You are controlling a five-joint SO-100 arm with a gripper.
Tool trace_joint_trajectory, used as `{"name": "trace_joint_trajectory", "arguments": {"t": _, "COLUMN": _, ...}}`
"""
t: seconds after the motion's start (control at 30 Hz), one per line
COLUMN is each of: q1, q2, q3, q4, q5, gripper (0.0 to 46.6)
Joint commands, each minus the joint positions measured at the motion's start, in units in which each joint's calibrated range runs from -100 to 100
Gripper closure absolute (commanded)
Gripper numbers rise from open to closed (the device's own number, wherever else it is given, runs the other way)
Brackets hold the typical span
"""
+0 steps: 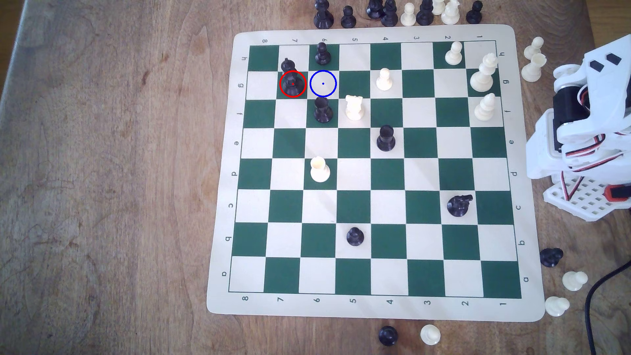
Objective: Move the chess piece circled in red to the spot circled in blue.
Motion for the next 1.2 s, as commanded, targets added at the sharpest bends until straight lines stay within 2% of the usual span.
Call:
{"name": "trace_joint_trajectory", "arguments": {"t": 0.0, "q1": 3.31, "q2": -0.03, "q3": 1.27, "q4": -0.95, "q5": 0.1, "gripper": 46.4}}
{"name": "trace_joint_trajectory", "arguments": {"t": 0.1, "q1": 4.8, "q2": -0.03, "q3": 1.17, "q4": 4.79, "q5": 0.1, "gripper": 46.4}}
{"name": "trace_joint_trajectory", "arguments": {"t": 0.23, "q1": 6.44, "q2": -0.03, "q3": -3.63, "q4": 30.75, "q5": 0.1, "gripper": 46.4}}
{"name": "trace_joint_trajectory", "arguments": {"t": 0.27, "q1": 7.46, "q2": -0.03, "q3": -7.53, "q4": 43.85, "q5": -0.2, "gripper": 46.4}}
{"name": "trace_joint_trajectory", "arguments": {"t": 0.33, "q1": 6.6, "q2": -0.03, "q3": -8.89, "q4": 50.08, "q5": -0.39, "gripper": 46.4}}
{"name": "trace_joint_trajectory", "arguments": {"t": 0.4, "q1": 9.65, "q2": -0.03, "q3": -10.7, "q4": 57.45, "q5": -0.39, "gripper": 46.4}}
{"name": "trace_joint_trajectory", "arguments": {"t": 0.8, "q1": 17.7, "q2": 0.39, "q3": -21.49, "q4": 100.61, "q5": -0.49, "gripper": 46.4}}
{"name": "trace_joint_trajectory", "arguments": {"t": 0.9, "q1": 18.41, "q2": 5.57, "q3": -25.57, "q4": 104.05, "q5": -0.49, "gripper": 46.4}}
{"name": "trace_joint_trajectory", "arguments": {"t": 1.07, "q1": 17.08, "q2": 21.96, "q3": -38.44, "q4": 110.44, "q5": -0.54, "gripper": 46.4}}
{"name": "trace_joint_trajectory", "arguments": {"t": 1.17, "q1": 16.06, "q2": 30.02, "q3": -44.79, "q4": 113.55, "q5": -1.66, "gripper": 46.4}}
